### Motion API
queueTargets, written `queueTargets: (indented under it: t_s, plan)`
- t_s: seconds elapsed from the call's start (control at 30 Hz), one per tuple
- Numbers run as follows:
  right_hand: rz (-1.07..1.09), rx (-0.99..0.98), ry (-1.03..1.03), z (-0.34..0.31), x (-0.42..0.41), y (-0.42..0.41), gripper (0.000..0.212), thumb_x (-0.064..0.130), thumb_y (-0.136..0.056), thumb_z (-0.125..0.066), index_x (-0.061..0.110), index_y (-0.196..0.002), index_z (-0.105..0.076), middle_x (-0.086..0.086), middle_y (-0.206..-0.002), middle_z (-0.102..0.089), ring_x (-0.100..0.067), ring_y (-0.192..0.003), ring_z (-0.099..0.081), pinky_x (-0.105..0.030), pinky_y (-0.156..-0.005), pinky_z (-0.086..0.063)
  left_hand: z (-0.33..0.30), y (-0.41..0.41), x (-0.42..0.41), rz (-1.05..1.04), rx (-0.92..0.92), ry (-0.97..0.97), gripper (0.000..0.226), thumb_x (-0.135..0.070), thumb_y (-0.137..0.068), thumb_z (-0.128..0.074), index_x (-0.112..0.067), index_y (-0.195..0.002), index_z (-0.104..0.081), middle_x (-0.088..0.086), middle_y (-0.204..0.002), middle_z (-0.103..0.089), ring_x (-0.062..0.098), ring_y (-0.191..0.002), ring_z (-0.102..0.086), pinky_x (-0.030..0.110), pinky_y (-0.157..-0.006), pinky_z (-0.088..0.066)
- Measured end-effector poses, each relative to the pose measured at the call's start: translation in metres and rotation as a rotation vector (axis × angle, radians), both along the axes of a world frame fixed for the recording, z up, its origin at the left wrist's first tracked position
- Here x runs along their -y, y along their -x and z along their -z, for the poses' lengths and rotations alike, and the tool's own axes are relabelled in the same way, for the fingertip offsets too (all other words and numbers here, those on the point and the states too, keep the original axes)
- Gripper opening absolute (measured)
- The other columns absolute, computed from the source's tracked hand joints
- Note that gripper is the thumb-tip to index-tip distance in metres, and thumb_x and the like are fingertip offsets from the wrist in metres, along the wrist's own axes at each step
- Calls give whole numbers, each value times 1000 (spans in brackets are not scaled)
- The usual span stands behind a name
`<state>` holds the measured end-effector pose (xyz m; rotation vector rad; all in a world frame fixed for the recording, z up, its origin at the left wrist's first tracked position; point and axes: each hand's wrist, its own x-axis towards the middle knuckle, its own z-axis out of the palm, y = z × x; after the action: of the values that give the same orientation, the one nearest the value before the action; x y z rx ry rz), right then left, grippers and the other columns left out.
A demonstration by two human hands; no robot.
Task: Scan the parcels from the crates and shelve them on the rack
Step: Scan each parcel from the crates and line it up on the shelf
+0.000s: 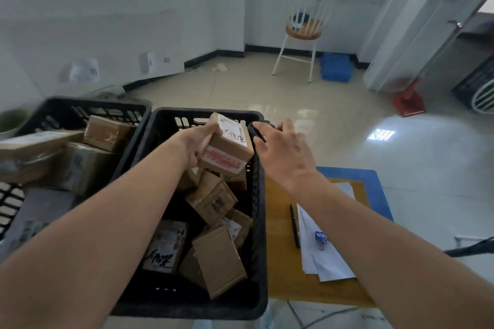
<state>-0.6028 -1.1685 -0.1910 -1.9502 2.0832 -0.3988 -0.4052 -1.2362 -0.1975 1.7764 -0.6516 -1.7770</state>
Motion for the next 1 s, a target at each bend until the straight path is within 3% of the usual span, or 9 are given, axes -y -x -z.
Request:
queueTargets:
  t_s: [0.13, 0.2, 0.3, 0.43, 0.53, 0.63, 0.73, 0.87, 1.0]
  plan:
    - [-11, 77, -24, -3, -5, -10, 46, 47, -110, -42, 44, -156, -42, -9, -126, -49, -35, -104, -57, -49, -95, -54, 2, -23, -11, -32, 39, 105, 104, -11, -54, -95, -15, -148, -52, 14, -117, -74, 33, -103, -73, 52, -88, -59]
    - [-20, 127, -46, -3, -6, -15, 47, 47, -110, -41, 43, -157, -43, -9, -124, -50, -34, -106, -58, -49, -99, -53, 2, -35, -17, -31, 55, 214, 120, -5, -59, -97, -25, -161, -37, 11, -131, -66, 35, -107, -72, 58, -91, -59]
    - [-39, 236, -83, -2, -5, -24, 47, 50, -108, -42, 44, -154, -46, -7, -130, -56, -28, -110, -60, -49, -102, -52, -7, -51, -31, -22, 9, 334, 121, 7, -64, -94, -30, -163, -34, 5, -131, -58, 37, -109, -70, 63, -88, -62]
    - [-85, 293, -102, -5, -4, -35, 47, 53, -104, -45, 46, -150, -52, -4, -140, -60, -25, -116, -61, -50, -102, -54, -16, -72, -41, 4, 8, 466, 118, 14, -65, -89, -28, -162, -37, 6, -142, -54, 32, -116, -67, 52, -79, -66]
    - [-126, 265, -109, -13, -6, -43, 44, 49, -105, -48, 44, -148, -55, -5, -139, -59, -23, -114, -62, -47, -102, -55, -21, -88, -44, 39, 56, 559, 117, 15, -63, -91, -31, -159, -43, 4, -144, -52, 31, -122, -63, 54, -87, -64]
    - [-166, 247, -76, -21, -9, -53, 44, 47, -106, -50, 42, -149, -56, -3, -145, -58, -24, -126, -59, -44, -106, -52, -26, -100, -46, 72, 70, 596, 114, 13, -63, -92, -36, -156, -47, 0, -139, -53, 32, -121, -64, 57, -93, -62]
    - [-237, 213, -80, -27, -13, -60, 43, 50, -106, -48, 47, -148, -54, -2, -132, -59, -22, -117, -59, -40, -95, -53, -27, -113, -43, 105, 70, 622, 115, 9, -62, -94, -44, -153, -48, 4, -148, -49, 33, -123, -65, 55, -94, -62]
    - [-302, 164, -125, -45, -22, -65, 41, 51, -108, -47, 48, -149, -52, 0, -123, -50, -20, -111, -55, -32, -88, -42, -33, -124, -40, 146, 147, 673, 113, 12, -69, -90, -44, -156, -45, 3, -144, -53, 25, -115, -71, 40, -88, -65]
    - [-350, 120, -130, -59, -27, -71, 41, 50, -109, -48, 48, -150, -52, 1, -126, -50, -19, -117, -53, -33, -92, -43, -34, -136, -33, 166, 152, 656, 116, 9, -64, -94, -51, -151, -47, 5, -148, -55, 32, -120, -69, 51, -94, -63]
